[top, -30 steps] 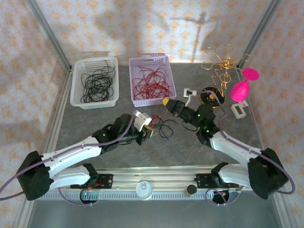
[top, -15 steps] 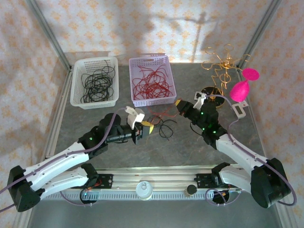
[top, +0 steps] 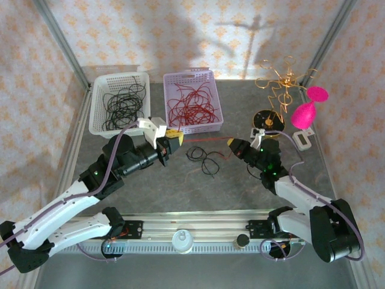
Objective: Untangle the cables
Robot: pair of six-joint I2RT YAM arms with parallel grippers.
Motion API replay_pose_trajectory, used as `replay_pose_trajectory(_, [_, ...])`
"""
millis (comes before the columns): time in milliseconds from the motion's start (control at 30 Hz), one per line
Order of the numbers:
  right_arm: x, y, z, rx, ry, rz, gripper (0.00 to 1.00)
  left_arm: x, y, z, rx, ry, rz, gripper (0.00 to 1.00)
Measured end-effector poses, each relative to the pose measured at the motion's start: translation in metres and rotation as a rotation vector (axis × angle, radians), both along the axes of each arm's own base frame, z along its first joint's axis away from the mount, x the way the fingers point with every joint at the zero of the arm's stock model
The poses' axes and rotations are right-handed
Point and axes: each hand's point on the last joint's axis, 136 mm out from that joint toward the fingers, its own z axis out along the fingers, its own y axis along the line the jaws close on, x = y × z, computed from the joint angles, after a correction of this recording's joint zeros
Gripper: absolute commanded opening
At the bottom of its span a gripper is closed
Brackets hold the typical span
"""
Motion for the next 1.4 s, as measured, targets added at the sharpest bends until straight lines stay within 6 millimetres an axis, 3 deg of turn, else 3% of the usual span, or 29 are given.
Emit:
replay_pose_trajectory(400, [-0.02,0.006,0.005,-0.241,-0.244,0.092,0.02,0.022,-0.001,0.055,-0.015,-0.081,0.085,0.0])
replay_pose_trajectory(733, [-0.04,0.041,0.0,-0.39,-0.389,0.158,0.02,0.057,-0.01,0.098,-0.035,-0.097,0.194,0.0])
replay_pose_trajectory(967, [-0.031,0.041,0.006,-0.464,-0.466,0.092,0.05,0.089,-0.011,0.108,-0.019,-0.092,0.293,0.0])
replay_pose_trajectory(1200, [-0.037,0.056,0.004,-0.507,-0.517,0.112,0.08,0.126,-0.001,0.106,0.002,-0.073,0.37,0.0])
replay_pose_trajectory(1400, [-0.033,0.05,-0.001,-0.556,-0.514,0.08,0.08,0.148,0.006,0.107,-0.001,-0.066,0.399,0.0])
